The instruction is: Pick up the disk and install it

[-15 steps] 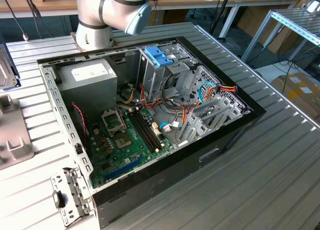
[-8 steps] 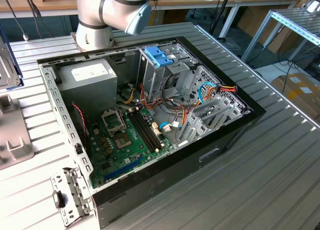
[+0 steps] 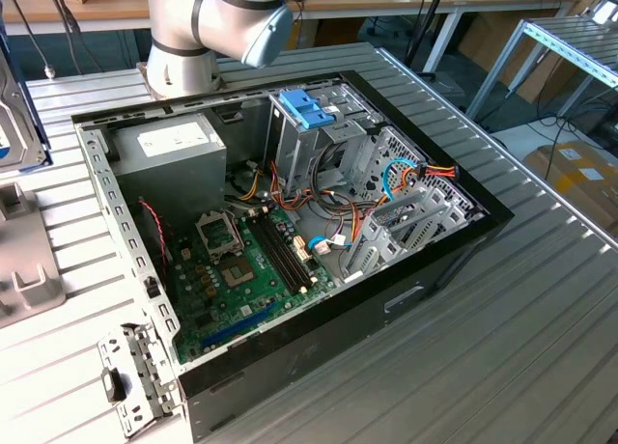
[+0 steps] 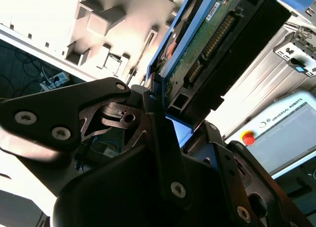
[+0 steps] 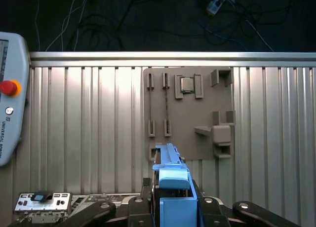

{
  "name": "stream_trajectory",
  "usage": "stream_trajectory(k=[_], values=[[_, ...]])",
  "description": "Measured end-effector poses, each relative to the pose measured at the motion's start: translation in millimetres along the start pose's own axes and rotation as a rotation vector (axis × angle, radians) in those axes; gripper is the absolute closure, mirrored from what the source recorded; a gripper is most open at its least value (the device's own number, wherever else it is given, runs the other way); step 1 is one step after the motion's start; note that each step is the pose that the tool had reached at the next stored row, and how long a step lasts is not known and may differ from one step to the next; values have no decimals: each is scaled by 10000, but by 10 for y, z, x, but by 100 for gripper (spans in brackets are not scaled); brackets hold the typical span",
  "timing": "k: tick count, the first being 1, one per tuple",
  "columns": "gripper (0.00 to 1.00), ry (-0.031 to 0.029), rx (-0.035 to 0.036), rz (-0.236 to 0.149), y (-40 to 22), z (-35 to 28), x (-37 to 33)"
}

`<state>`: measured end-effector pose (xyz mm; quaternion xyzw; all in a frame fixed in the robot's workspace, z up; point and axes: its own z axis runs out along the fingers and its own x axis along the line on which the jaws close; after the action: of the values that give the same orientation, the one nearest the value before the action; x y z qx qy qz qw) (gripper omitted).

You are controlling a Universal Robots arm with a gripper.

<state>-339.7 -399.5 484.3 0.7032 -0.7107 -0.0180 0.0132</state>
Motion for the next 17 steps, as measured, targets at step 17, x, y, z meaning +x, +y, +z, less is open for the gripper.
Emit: stream_trajectory(k=[17], values=[[63, 6, -1, 0, -179, -2, -2]])
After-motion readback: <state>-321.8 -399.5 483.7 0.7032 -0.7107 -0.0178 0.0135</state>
